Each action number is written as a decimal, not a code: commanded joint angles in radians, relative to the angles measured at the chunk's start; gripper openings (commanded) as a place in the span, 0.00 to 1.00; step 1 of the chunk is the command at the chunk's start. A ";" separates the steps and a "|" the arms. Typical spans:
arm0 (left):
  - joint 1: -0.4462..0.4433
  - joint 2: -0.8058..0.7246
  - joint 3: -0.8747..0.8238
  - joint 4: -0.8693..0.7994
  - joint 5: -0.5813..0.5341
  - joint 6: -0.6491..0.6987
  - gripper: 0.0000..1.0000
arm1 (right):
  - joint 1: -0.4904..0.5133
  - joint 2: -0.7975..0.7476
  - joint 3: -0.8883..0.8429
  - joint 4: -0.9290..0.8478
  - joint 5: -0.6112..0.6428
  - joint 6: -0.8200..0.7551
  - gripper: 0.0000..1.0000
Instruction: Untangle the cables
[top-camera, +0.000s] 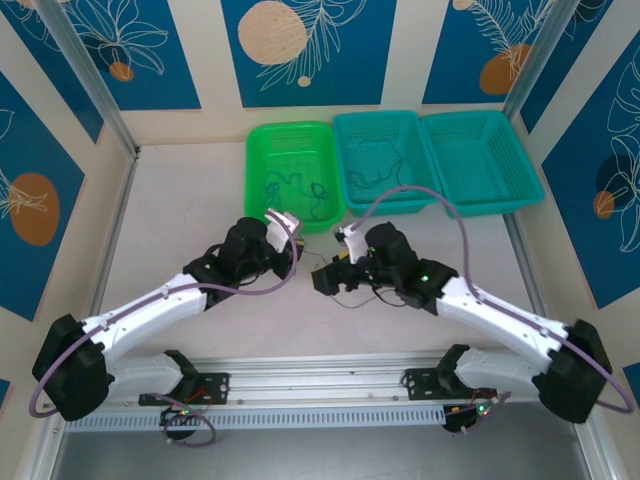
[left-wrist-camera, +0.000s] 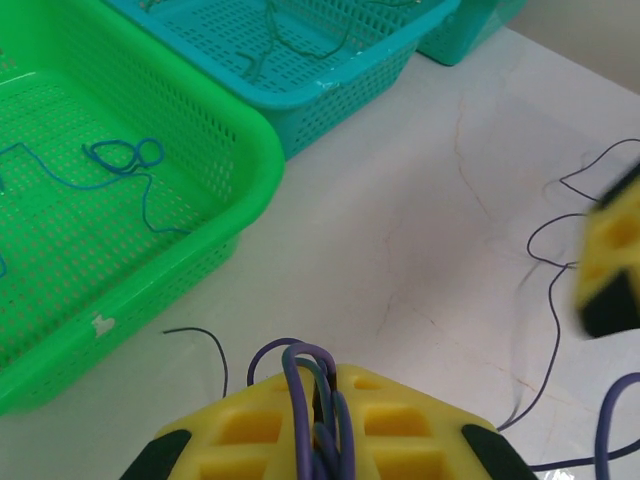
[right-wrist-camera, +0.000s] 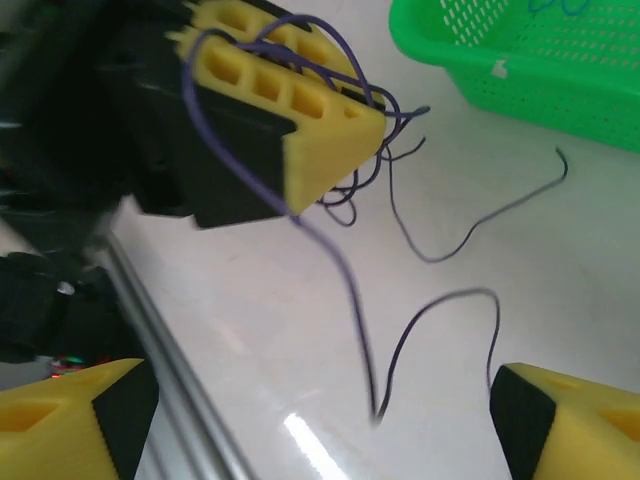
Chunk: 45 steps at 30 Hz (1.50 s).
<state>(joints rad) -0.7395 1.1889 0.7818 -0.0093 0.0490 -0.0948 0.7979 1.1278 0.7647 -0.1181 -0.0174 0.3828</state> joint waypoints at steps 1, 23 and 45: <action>0.001 -0.017 0.023 0.011 0.043 0.004 0.00 | -0.011 0.091 0.048 0.193 0.026 -0.072 0.72; 0.100 0.049 -0.125 -0.009 -0.173 -0.125 0.16 | -0.490 -0.363 -0.140 0.177 -0.234 0.433 0.00; 0.080 -0.155 -0.203 0.154 0.158 -0.076 0.81 | -0.535 -0.232 0.018 -0.648 0.164 0.632 0.00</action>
<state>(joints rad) -0.6529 1.0710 0.5823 0.1299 0.1677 -0.1986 0.2398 0.9363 0.8337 -0.5388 0.0479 0.9360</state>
